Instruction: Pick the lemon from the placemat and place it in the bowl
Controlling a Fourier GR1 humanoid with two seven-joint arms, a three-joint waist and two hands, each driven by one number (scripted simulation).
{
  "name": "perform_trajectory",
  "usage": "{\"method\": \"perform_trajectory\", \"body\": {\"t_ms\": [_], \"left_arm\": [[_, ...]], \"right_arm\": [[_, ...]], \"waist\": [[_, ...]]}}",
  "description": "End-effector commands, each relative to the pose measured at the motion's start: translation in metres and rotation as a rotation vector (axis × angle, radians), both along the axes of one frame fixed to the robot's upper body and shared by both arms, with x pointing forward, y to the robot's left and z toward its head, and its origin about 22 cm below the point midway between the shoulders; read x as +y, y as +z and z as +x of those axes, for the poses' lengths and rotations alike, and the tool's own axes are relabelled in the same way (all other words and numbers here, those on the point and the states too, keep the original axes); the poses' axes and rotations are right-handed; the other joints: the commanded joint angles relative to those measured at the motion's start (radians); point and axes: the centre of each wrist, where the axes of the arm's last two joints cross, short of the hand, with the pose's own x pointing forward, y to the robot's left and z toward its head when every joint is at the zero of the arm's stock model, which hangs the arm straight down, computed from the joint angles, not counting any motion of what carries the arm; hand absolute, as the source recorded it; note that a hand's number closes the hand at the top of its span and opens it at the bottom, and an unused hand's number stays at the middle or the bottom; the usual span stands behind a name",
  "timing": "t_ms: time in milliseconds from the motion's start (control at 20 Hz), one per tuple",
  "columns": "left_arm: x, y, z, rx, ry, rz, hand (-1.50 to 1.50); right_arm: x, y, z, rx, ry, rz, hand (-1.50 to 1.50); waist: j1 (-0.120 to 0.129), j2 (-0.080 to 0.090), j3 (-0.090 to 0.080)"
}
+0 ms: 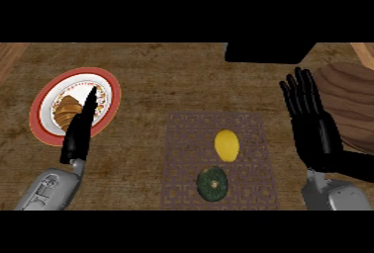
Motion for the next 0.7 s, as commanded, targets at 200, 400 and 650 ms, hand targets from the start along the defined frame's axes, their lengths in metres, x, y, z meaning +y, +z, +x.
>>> {"method": "perform_trajectory", "body": {"t_ms": [200,400,650], "left_arm": [[-0.042,0.027,0.004,-0.138,-0.163,-0.17,0.0],[-0.041,0.02,-0.004,-0.107,-0.167,-0.241,0.0],[-0.036,0.023,-0.012,-0.123,-0.192,-0.257,0.0]], "right_arm": [[0.064,-0.041,-0.01,0.299,0.101,-0.418,1.5],[0.032,-0.052,-0.013,0.178,-0.368,-0.548,-1.5],[0.117,-0.06,-0.061,-0.031,-0.43,-0.324,-1.5]], "waist": [[0.004,-0.014,0.018],[-0.05,-0.031,0.016],[-0.027,-0.018,0.024]]}}
